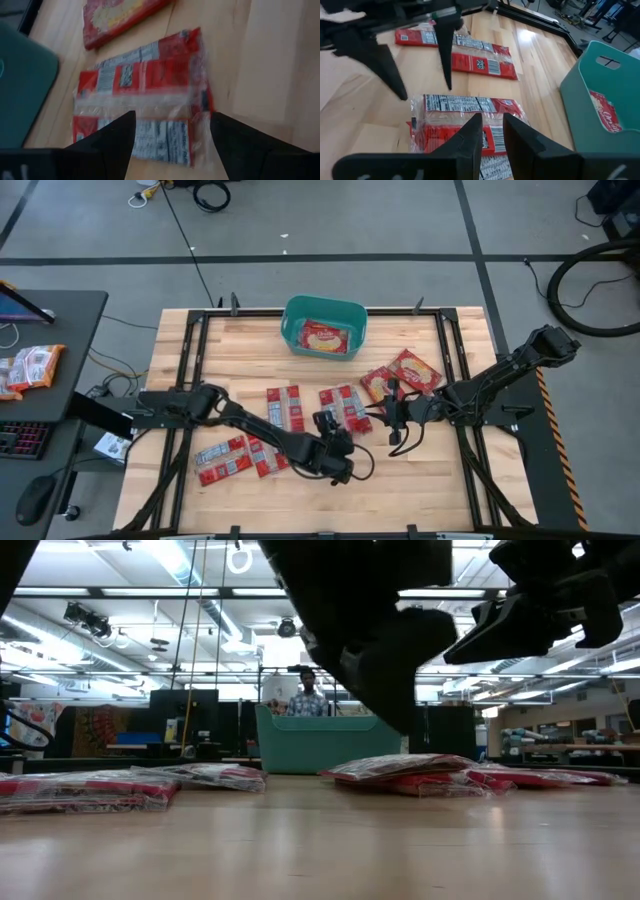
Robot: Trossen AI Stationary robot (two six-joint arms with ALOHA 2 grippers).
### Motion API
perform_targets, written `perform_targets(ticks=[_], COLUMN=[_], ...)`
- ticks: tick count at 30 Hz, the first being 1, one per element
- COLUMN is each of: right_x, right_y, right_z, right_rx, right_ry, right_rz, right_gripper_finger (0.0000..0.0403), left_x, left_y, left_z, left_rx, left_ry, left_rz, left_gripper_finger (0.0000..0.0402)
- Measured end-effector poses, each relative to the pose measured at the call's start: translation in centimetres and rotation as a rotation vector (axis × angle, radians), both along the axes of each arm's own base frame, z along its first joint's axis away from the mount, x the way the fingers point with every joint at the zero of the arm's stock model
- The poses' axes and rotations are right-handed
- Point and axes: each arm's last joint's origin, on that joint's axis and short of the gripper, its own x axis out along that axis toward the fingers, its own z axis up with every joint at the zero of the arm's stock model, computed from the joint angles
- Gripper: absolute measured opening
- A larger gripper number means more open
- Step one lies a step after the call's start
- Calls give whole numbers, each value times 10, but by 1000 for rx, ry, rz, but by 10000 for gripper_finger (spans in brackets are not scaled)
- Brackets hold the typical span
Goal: Sort popcorn bags into baskets
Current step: Put the red popcorn bag into the green bin
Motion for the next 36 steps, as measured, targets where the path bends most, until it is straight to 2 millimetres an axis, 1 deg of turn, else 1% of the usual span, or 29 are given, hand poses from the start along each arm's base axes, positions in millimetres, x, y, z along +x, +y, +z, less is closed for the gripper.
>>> perform_targets(ticks=[4, 9, 16, 21, 23, 26, 29, 33, 35, 36], right_x=[0, 0, 0, 0, 0, 0, 0, 0, 0, 0], right_y=[0, 0, 0, 1, 1, 1, 1, 1, 1, 1], right_z=[0, 0, 0, 0, 0, 0, 1, 0, 0, 0], right_rx=[2, 3, 6, 22, 23, 14, 4, 1, 2, 1], right_ry=[-1, 1, -2, -4, -5, -6, -6, -3, -1, 1], right_rz=[-1, 0, 0, 0, 1, 5, 10, 11, 11, 11], right_gripper_finger=[82, 82, 82, 82, 82, 82, 82, 82, 82, 82], left_x=[1, 1, -2, -2, -2, -1, 2, 2, 1, 1], left_y=[-4, -7, -4, -1, 1, 4, 9, 12, 14, 14], left_z=[-9, -27, -34, -35, -36, -44, -48, -49, -45, -40], left_rx=[45, 80, 111, 111, 106, 88, 66, 52, 35, 25], left_ry=[30, 72, 125, 145, 154, 192, 196, 176, 173, 162], left_rz=[-39, -46, -44, -41, -40, -43, -32, 11, 19, 20], left_gripper_finger=[260, 260, 258, 233, 217, 188, 151, 78, 32, 18])
